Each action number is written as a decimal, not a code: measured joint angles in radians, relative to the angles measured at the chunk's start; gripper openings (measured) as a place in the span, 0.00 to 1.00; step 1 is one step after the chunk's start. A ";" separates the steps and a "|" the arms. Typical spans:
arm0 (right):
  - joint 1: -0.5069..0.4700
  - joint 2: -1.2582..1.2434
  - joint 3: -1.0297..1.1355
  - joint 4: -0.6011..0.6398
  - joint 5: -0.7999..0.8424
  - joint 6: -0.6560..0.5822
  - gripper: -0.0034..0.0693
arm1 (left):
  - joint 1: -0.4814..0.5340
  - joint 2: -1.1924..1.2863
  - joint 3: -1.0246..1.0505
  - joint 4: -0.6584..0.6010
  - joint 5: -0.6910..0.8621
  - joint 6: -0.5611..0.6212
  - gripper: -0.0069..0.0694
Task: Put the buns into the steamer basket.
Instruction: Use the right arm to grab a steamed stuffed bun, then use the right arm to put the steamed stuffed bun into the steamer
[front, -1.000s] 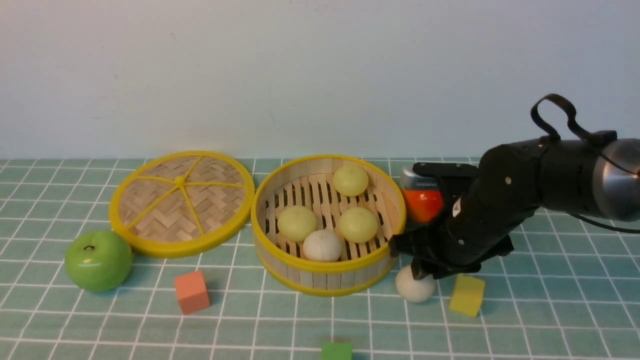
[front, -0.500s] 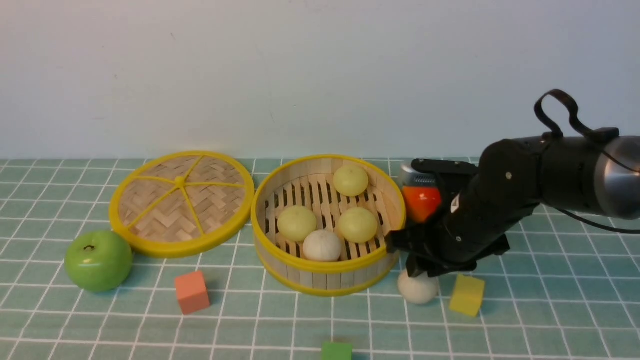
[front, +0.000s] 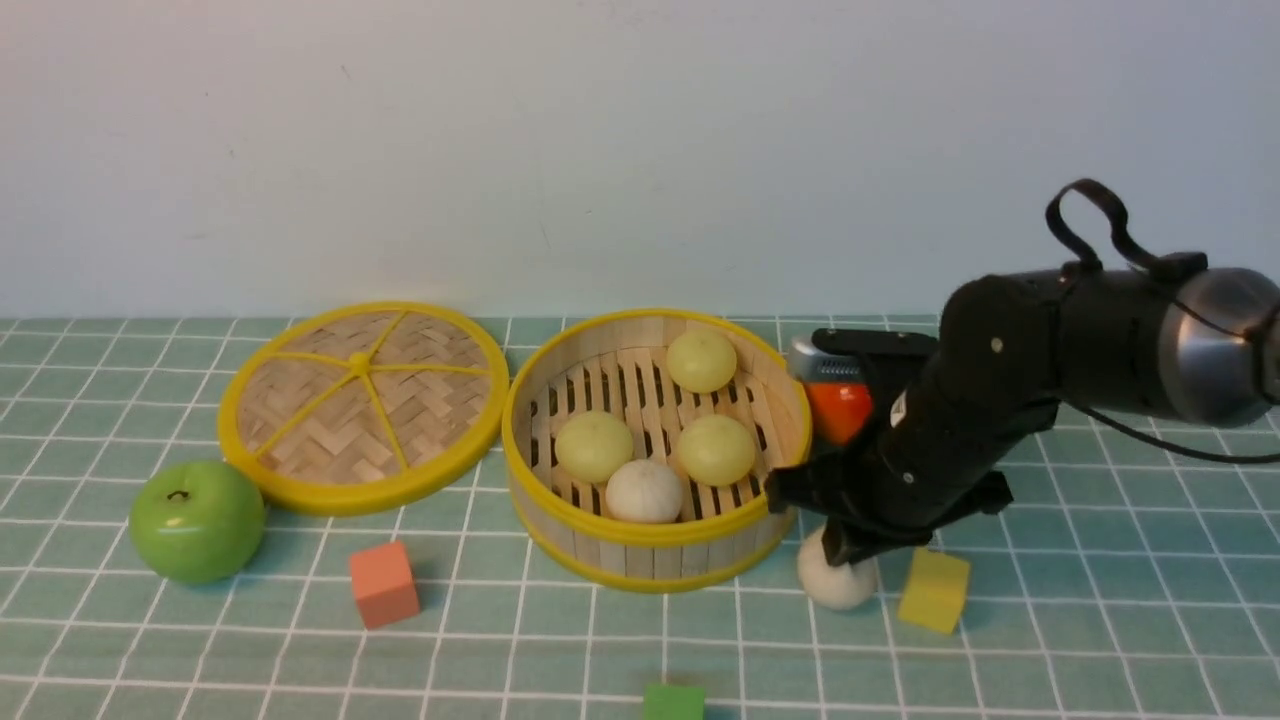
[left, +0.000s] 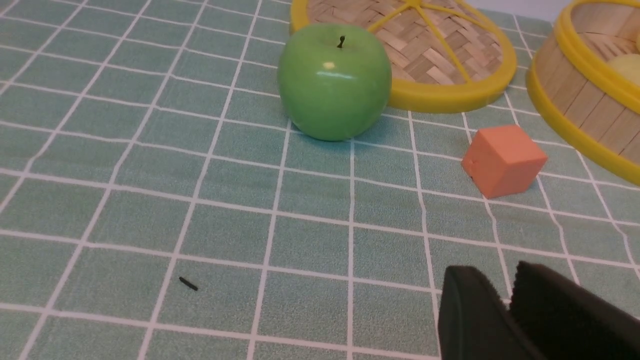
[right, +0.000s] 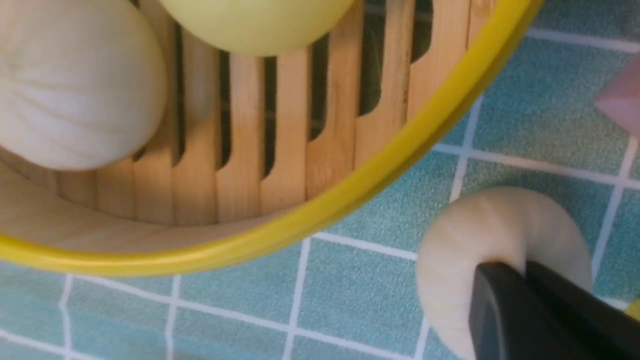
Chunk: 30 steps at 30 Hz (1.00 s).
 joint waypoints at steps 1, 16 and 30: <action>0.000 -0.002 -0.036 0.001 0.031 -0.001 0.06 | 0.000 0.000 0.000 0.000 0.000 0.000 0.28; 0.007 0.215 -0.710 0.229 0.069 -0.193 0.06 | 0.000 0.000 0.000 0.001 0.000 0.000 0.29; 0.020 0.468 -0.810 0.243 0.053 -0.230 0.10 | 0.000 0.000 0.000 0.043 0.000 0.000 0.31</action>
